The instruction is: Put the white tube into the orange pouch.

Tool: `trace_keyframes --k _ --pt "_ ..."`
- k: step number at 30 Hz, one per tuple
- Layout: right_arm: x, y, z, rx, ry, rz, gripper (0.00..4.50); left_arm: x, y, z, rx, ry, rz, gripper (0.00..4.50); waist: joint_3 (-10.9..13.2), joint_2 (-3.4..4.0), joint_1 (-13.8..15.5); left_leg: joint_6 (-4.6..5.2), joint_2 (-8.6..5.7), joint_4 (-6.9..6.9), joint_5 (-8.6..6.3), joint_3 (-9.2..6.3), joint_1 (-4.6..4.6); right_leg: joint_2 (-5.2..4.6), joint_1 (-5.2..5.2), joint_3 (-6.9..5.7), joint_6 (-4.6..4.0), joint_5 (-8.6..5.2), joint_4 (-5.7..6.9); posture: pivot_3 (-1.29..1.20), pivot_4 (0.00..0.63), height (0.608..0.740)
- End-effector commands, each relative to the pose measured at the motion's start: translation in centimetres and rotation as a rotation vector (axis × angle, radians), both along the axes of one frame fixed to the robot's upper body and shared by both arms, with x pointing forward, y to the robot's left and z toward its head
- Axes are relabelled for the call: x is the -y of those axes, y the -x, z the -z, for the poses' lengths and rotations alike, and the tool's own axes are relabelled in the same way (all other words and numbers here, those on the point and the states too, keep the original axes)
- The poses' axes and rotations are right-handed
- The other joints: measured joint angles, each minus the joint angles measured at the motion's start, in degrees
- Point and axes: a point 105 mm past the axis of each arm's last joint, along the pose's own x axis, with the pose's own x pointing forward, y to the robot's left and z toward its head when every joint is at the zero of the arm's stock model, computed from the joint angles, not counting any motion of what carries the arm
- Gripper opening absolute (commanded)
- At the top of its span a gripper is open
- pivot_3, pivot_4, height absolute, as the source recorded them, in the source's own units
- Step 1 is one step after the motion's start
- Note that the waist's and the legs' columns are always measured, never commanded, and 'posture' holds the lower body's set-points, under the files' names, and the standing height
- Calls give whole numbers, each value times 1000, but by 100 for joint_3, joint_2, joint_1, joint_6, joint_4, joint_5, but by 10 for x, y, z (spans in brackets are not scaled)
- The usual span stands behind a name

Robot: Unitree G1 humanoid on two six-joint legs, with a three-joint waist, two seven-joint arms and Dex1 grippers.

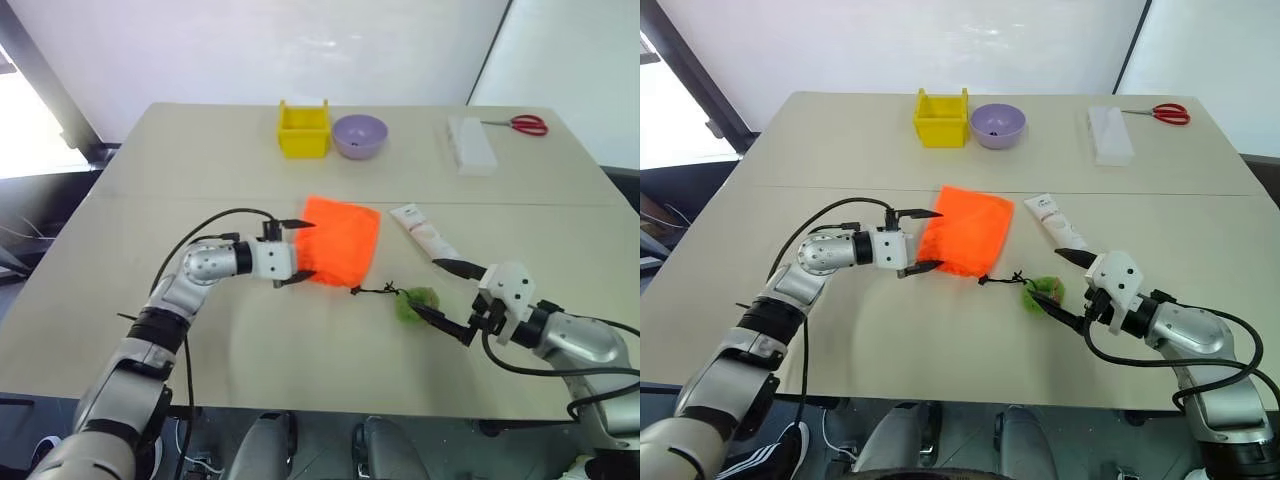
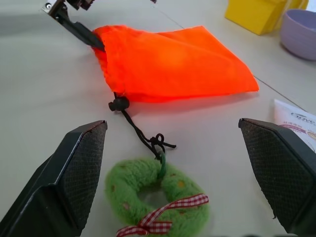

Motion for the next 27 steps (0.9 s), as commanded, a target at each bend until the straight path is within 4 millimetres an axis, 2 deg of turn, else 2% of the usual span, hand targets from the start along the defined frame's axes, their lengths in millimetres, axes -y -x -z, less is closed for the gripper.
trace_keyframes --k 1,3,10,13,18,22,25,27 --pt "2 -2 -9 57 9 13 4491 3 -5 0 5 0 -24 4254 0 0 -14 0 0 -1 0 3 0 1 -2 2 0 0 0 0 150 740" --pt "4 -4 -11 66 10 22 4500 3 -6 9 -43 -10 -32 3618 0 0 -12 0 1 -3 0 14 1 5 -8 11 0 0 3 0 150 740" --pt "4 -5 -14 81 0 30 4500 9 -15 3 -45 68 -87 127 3 -4 -5 1 8 1 0 18 2 19 -9 24 4 3 8 0 150 740" --pt "3 -6 -14 86 3 32 4500 9 -15 4 -60 71 -88 49 3 -4 -5 1 8 2 0 21 2 19 -9 28 5 3 8 0 150 740" --pt "2 -9 -15 110 18 38 4500 5 -20 -5 -217 232 -136 49 3 -5 -10 1 9 1 0 23 3 20 -12 30 5 4 10 0 150 740" --pt "11 -38 -39 269 40 181 4500 -11 -27 -28 -318 359 -213 49 6 -9 -61 0 13 5 0 27 3 23 -16 34 4 5 13 0 150 740" --pt "13 -49 -42 244 39 214 4500 -17 -26 -45 -316 398 -242 49 6 -10 -50 -1 14 5 5 29 6 25 -21 38 2 7 19 0 150 740" --pt "15 -57 -40 206 52 254 4500 -18 -24 -47 -296 404 -257 49 6 -10 -36 -2 17 3 5 27 6 29 -20 42 1 7 19 0 150 740"
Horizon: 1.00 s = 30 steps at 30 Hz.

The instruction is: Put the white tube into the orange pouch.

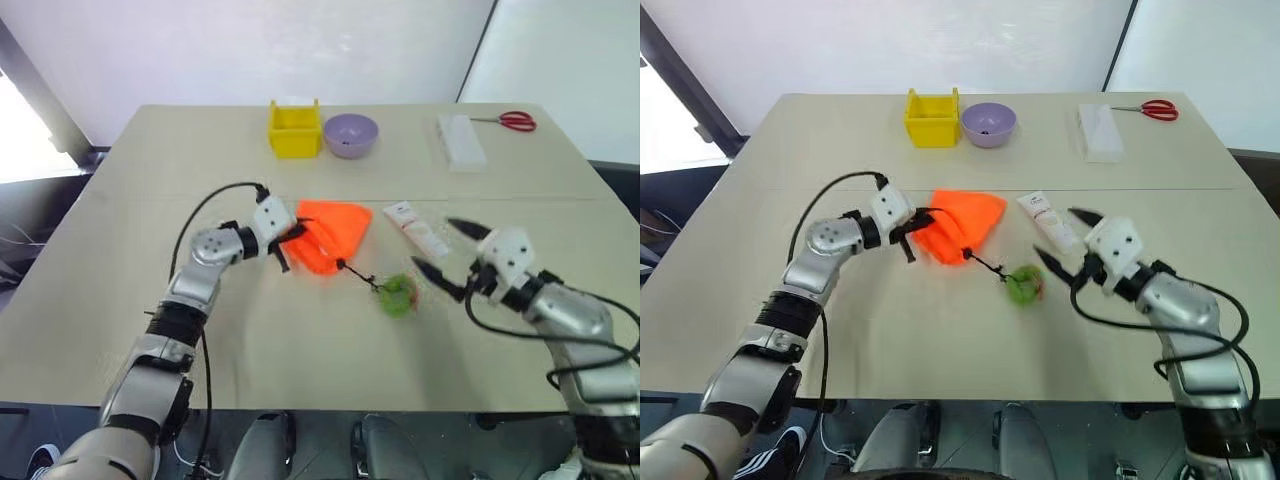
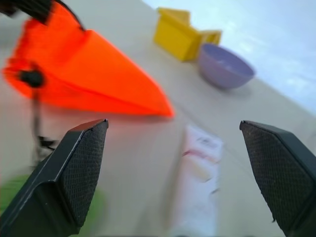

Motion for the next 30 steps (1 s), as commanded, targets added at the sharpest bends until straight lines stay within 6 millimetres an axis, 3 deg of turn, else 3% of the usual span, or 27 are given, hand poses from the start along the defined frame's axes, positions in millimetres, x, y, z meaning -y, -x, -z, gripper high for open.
trace_keyframes --k 1,5,13,21,24,30 --pt "4 -9 -1 -32 28 58 4500 -4 4 -17 70 16 -32 49 0 0 25 0 0 -2 0 1 0 -1 -1 1 0 0 0 0 150 740" --pt "-1 -15 3 -155 -10 73 4500 -3 11 -9 63 -3 -43 49 0 1 33 1 -4 -3 -1 7 -3 -6 -2 6 0 0 -5 0 150 740" --pt "15 -39 28 -389 -35 273 4500 11 23 -7 33 67 -32 49 0 0 37 3 -1 2 0 5 -3 -15 -3 6 -6 4 -1 0 150 740" --pt "28 -53 22 -534 -43 381 4500 23 30 -3 42 75 -19 49 0 1 23 4 -3 -4 0 10 -9 -17 -14 8 -5 4 -1 0 150 740" --pt "23 -56 19 -595 -81 387 4500 21 28 -3 44 79 -24 49 0 1 21 4 -2 -4 0 10 -9 -16 -14 8 -5 4 -1 0 150 740" --pt "26 -58 33 -679 -48 419 4500 20 28 -2 51 88 -34 49 0 1 36 6 -4 -4 -1 11 -9 -18 -13 8 -5 4 -3 0 150 740"
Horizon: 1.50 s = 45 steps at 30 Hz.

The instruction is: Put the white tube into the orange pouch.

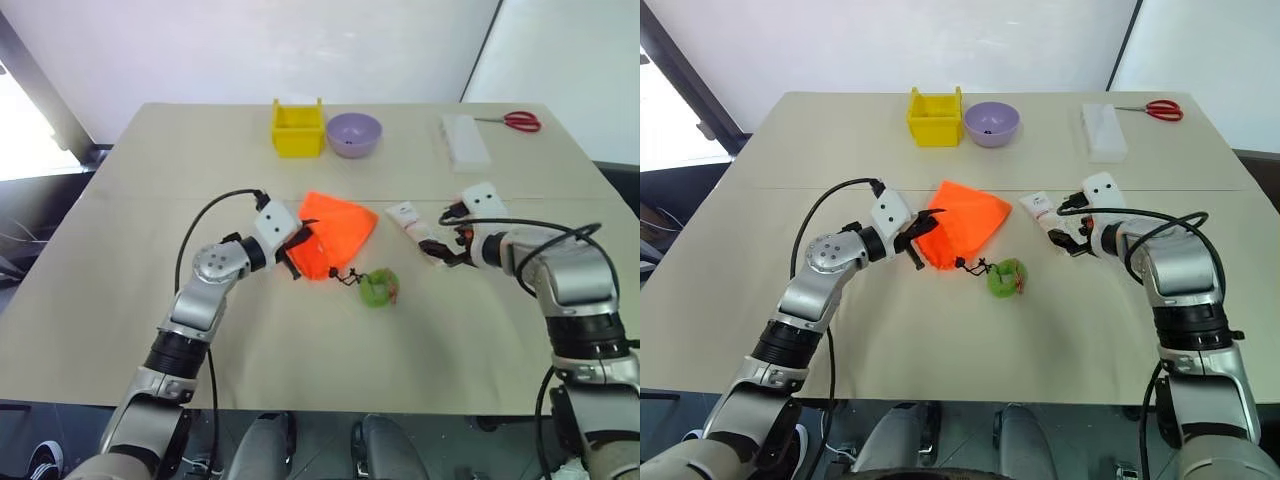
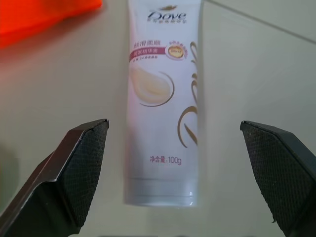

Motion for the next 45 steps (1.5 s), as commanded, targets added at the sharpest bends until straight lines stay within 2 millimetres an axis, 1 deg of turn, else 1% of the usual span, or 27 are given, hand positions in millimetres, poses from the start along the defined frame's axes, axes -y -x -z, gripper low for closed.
trace_keyframes --k 1,3,7,8,9,12,13,15,16,18,20,21,23,25,27,29,31,33,34,35,37,39,41,43,45 --pt "-2 0 -4 -4 7 -11 4500 0 3 -8 43 10 1 49 0 0 3 0 -1 0 0 0 -1 -1 -1 0 0 0 0 0 150 740" --pt "-2 1 -1 -12 15 -18 4500 0 4 -7 42 10 -1 49 0 0 -3 3 -1 0 -2 2 -3 -2 -2 0 0 0 -2 0 150 740" --pt "4 0 7 -33 14 24 4500 -1 5 -6 41 13 -8 49 0 0 -7 4 -2 0 -3 2 -4 -2 -2 0 0 0 -2 0 150 740" --pt "5 0 8 -37 1 36 3960 -1 5 -6 43 10 -9 0 0 0 -6 4 -1 1 -3 2 -4 -2 -2 -1 0 0 -1 0 150 740" --pt "6 0 9 -42 -1 39 3570 -1 5 -6 43 10 -9 0 0 0 -6 4 -1 2 -3 2 -3 -2 -1 0 1 0 -1 0 150 740" --pt "7 1 11 -47 0 38 2129 -2 5 -7 43 11 -11 0 0 0 -3 4 -1 5 -3 2 -3 -2 0 0 2 1 -1 0 150 740" --pt "6 2 11 -48 -3 33 1806 -2 5 -7 41 14 -12 0 0 0 0 4 -2 5 -3 2 -3 -2 1 0 3 2 -1 0 150 740" --pt "6 2 10 -38 -2 37 1816 -1 5 -6 38 13 -11 0 0 0 -2 4 -2 6 -3 2 -3 -3 1 0 4 2 -1 0 150 740" --pt "5 1 6 -16 -3 30 1816 0 5 -6 36 10 -8 0 0 0 0 4 -2 5 -3 2 -3 -2 1 0 4 2 -1 0 150 740" --pt "-3 4 -5 32 -31 -40 1816 5 5 -6 32 8 0 0 0 0 5 4 -2 4 -3 2 -3 -2 0 0 4 2 -1 0 150 740" --pt "-5 10 -20 110 -16 -122 1816 12 6 -8 20 24 16 0 0 0 20 4 -2 3 -3 1 -4 -2 0 -1 4 2 -3 0 150 740" --pt "-6 14 -27 129 -55 -143 1816 14 7 -8 15 31 22 0 0 0 10 5 -5 2 -3 1 -8 -2 -2 -1 4 2 -5 0 150 740" --pt "-7 26 -44 174 -140 -214 1816 18 8 -9 19 21 29 0 0 -1 7 9 -6 3 -5 3 -12 1 -5 -1 5 2 -6 0 150 740" --pt "-18 56 -50 143 -215 -355 1816 21 8 -9 2 29 38 0 1 -1 24 9 -6 3 -5 3 -15 3 -7 -1 6 2 -7 0 150 740" --pt "-33 85 -49 95 -228 -493 1816 22 7 -11 -4 29 35 0 1 -1 18 11 -2 2 -7 -3 -16 8 -5 -3 6 1 -9 0 150 740" --pt "-42 104 -43 30 -247 -558 1816 23 6 -13 -19 37 34 0 3 -5 -6 12 3 1 -7 -4 -14 9 -2 -3 6 1 -13 0 150 740" --pt "-46 116 -35 -20 -237 -587 1816 25 4 -16 -27 40 33 0 4 -7 0 12 5 7 -7 -2 -11 9 -2 -2 6 2 -8 0 150 740" --pt "-48 130 -22 -89 -203 -627 1816 29 1 -19 -53 49 37 0 5 -8 13 12 5 11 -7 -2 -9 9 1 -2 6 2 -7 0 150 740" --pt "-49 134 -15 -105 -168 -637 1816 31 1 -24 -61 64 41 0 5 -9 14 12 5 15 -7 -3 -6 9 6 -2 7 2 -7 0 150 740" --pt "-52 137 -10 -119 -156 -645 1816 33 0 -27 -76 80 43 0 7 -12 14 12 5 19 -7 -2 -6 9 8 -2 8 3 -8 0 150 740" --pt "-64 140 -2 -113 -134 -670 1816 32 -2 -33 -56 66 37 0 11 -18 -4 13 5 29 -6 -2 -7 8 12 -2 11 5 -9 0 150 740" --pt "-85 142 -3 -89 -216 -702 1816 28 -6 -36 -57 57 20 0 15 -26 -25 13 5 29 -6 0 -7 8 8 1 14 6 -9 0 150 740" --pt "-94 132 -3 -42 -207 -689 1816 25 -9 -44 -63 103 -2 0 15 -25 -22 12 11 29 -6 -1 -8 14 3 3 13 6 -7 0 150 740" --pt "-96 122 -1 -25 -191 -658 1816 25 -10 -47 -100 157 -8 0 15 -26 3 11 11 27 -6 -4 -8 15 2 3 13 6 -6 0 150 740" --pt "-98 114 -1 -3 -184 -629 1816 25 -7 -43 -105 132 6 0 17 -30 13 11 7 27 -6 -3 -9 11 4 3 13 6 -8 0 150 740"
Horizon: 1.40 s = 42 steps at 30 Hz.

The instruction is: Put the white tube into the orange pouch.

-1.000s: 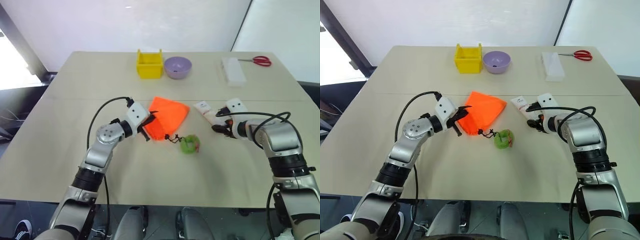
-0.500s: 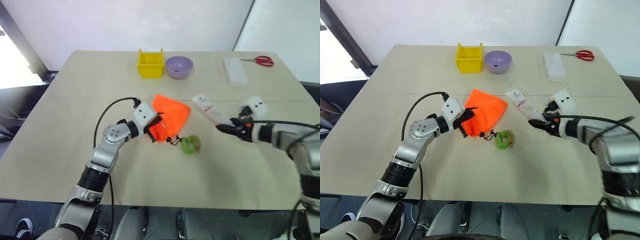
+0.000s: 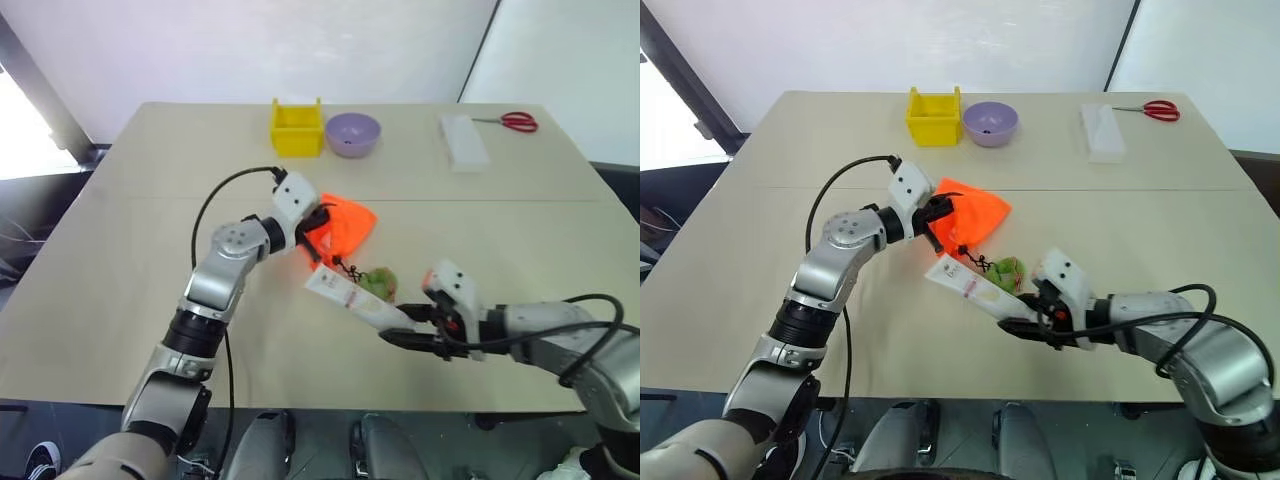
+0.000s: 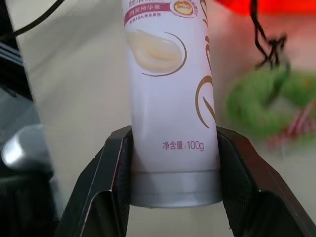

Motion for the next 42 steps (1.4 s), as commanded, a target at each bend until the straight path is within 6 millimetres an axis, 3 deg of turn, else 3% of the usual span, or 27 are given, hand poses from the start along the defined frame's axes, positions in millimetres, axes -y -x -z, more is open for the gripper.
trace_keyframes --k 1,4,7,12,20,24,32,36,42 --pt "-3 -15 -4 55 -7 56 1816 -2 8 -9 27 9 26 0 2 -5 6 0 -3 -1 0 0 -1 -1 1 0 2 1 -1 0 150 740" --pt "-11 -21 9 67 30 69 1816 -4 19 -2 20 -17 89 0 2 -5 2 0 -10 -14 0 2 -4 -12 -5 1 3 1 -5 0 150 740" --pt "-13 -47 7 122 7 187 1816 -11 30 12 80 -156 142 0 4 -2 -30 -1 -10 -26 1 4 -6 -14 -14 3 1 1 -8 0 150 740" --pt "-18 -50 8 102 -23 246 1816 -16 33 19 86 -212 170 0 4 -4 16 -4 -11 -21 2 0 -5 -18 -10 1 0 2 -4 0 150 740" --pt "-30 -54 9 23 -95 445 1816 -9 39 28 52 -209 193 0 3 -2 -24 -2 -12 -28 1 3 -6 -25 -17 2 0 2 -2 0 150 740" --pt "-50 -51 7 -21 -131 459 1816 -4 43 30 15 -185 211 0 2 -1 -35 -2 -12 -25 2 3 -6 -24 -18 3 0 2 2 0 150 740" --pt "-59 -78 5 -76 -184 639 1816 -2 47 30 -23 -151 220 0 1 0 -109 -1 -13 -26 2 3 -5 -21 -20 4 -1 3 6 0 150 740" --pt "-76 -91 -11 -41 -226 636 1816 -1 50 22 -19 -115 248 0 2 1 -172 -1 -13 -26 2 5 -4 -18 -23 7 -1 3 10 0 150 740" --pt "-59 -84 -8 -19 -152 625 1816 -19 38 22 -10 -138 163 0 2 1 -150 -2 -12 -34 3 6 -4 -13 -30 12 -2 3 11 0 150 740"
